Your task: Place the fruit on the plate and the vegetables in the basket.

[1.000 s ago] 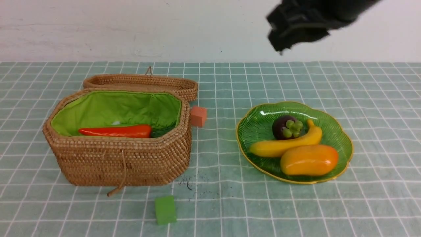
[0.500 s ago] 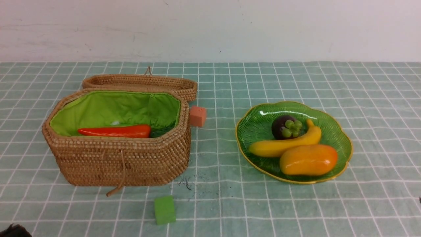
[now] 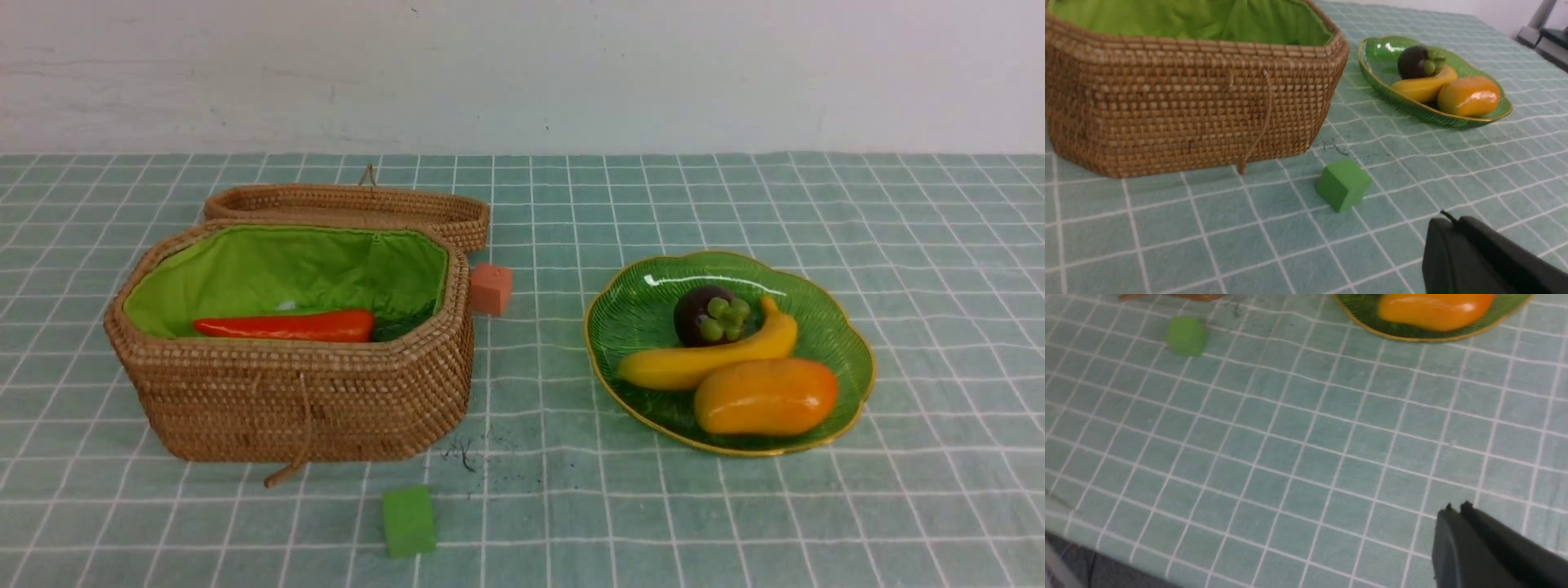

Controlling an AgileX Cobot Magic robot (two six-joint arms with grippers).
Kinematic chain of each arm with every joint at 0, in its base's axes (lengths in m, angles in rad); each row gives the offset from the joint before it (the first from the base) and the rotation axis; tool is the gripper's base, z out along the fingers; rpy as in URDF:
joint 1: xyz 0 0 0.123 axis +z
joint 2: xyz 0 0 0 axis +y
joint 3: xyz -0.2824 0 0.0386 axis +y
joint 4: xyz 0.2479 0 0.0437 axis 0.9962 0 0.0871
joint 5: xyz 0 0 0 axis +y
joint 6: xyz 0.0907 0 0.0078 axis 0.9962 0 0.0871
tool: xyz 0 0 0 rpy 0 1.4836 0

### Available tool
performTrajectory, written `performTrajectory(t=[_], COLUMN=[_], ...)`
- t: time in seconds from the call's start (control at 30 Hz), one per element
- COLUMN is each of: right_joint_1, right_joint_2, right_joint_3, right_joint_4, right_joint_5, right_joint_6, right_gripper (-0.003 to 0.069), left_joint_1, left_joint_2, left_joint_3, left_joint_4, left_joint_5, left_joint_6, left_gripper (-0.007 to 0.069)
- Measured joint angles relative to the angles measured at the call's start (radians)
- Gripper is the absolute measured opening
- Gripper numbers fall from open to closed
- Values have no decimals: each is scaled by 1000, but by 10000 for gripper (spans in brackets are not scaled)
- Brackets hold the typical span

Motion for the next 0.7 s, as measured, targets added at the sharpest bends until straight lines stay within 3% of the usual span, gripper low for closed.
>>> performTrajectory(t=[0.1,0.17,0.27,0.4,0.7], right_joint_1=[-126,-224,-298,-332,-338], right_joint_2=[-74,-182,-329,-488,-539], right_joint_3=[116,298,577,847,947], right_joint_4=[-18,-29,-47,-59,-72], right_joint_5=[-94,-310,-617,-839,-879], right_joint_6=[-15,-66,-111,-116,-109], right_gripper=[-9,-13,-14,-14,-15], left_joint_1=[0,0,0,0,0], left_joint_2=[0,0,0,0,0], left_joint_3=[0,0,0,0,0], left_joint_4=[-1,-1,-1,-1,5], left_joint_5=[18,20,22,22,25], left_joint_6=[0,0,0,0,0], left_gripper=[-8,-7,-5,-2,6])
